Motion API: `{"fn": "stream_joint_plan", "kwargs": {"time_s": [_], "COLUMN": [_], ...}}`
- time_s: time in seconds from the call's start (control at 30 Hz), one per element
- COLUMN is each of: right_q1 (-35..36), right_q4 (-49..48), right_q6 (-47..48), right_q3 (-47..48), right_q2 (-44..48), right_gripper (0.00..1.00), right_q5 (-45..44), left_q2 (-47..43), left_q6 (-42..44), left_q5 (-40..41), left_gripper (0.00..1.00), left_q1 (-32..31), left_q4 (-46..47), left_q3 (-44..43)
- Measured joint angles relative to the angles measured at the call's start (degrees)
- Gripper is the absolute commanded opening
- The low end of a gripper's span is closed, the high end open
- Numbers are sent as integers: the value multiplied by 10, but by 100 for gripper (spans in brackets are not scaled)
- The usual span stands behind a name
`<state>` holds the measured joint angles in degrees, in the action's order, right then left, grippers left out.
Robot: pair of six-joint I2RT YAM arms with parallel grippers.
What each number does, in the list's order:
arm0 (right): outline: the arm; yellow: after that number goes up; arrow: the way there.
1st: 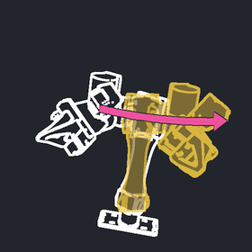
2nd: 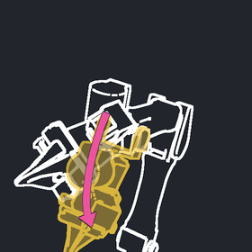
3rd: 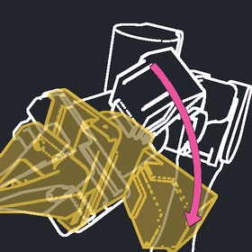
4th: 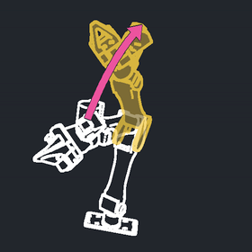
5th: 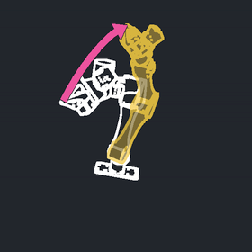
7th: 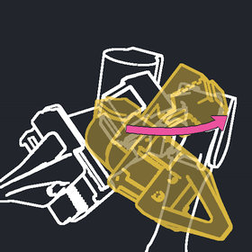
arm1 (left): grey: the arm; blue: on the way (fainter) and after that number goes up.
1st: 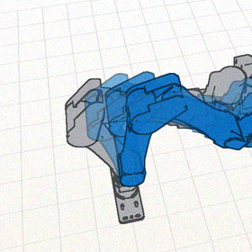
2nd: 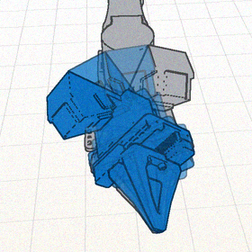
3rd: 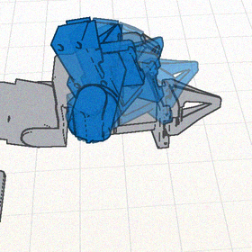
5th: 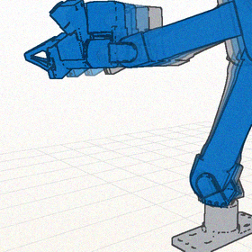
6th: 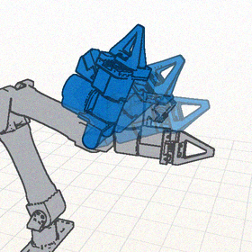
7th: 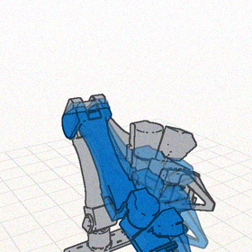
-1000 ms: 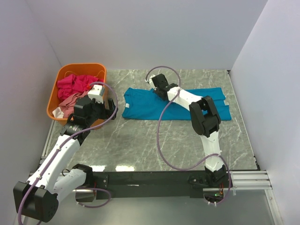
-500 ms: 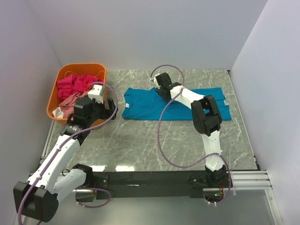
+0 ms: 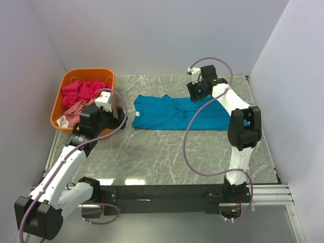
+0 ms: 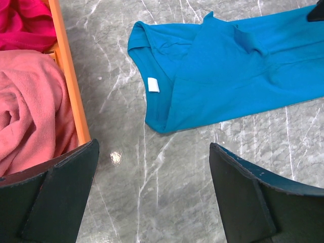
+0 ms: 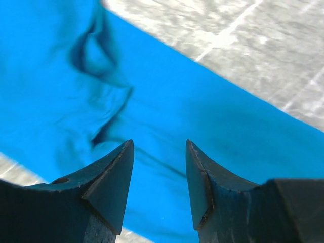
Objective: Fold and stack the t-shirts
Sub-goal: Fold the tshirt
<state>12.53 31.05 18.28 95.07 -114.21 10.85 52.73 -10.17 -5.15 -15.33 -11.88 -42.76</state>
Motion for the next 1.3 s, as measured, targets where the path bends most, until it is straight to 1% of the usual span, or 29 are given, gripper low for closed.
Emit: {"fn": "stream_joint_plan", "kwargs": {"time_s": [0.13,0.37,0.47,0.6,0.8,0.93,1.3], "right_q1": [-27,-54,-55,-47,-38,-35,-22], "right_q4": [19,41,50,56,59,70,76], "right_q6": [3,5,-5,-25,-62,-83,-117], "right_q3": [-10,-44,-30,26,86,111,129], "right_q2": [16,17,1,-56,-145,-179,-186], "right_gripper": [53,52,52,51,51,50,47], "right_q5": [80,155,193,228,250,257,259], "left_q2": [0,5,8,10,18,24,30], "left_q6": [0,0,0,0,0,0,0], "left_q5": [0,-6,-6,-6,-6,-6,-6], "left_gripper": [95,95,95,95,95,94,95], "left_q1": [0,0,0,0,0,0,0], "left_q4": [0,0,0,0,0,0,0], "left_q3": [0,0,0,0,0,0,0]}}
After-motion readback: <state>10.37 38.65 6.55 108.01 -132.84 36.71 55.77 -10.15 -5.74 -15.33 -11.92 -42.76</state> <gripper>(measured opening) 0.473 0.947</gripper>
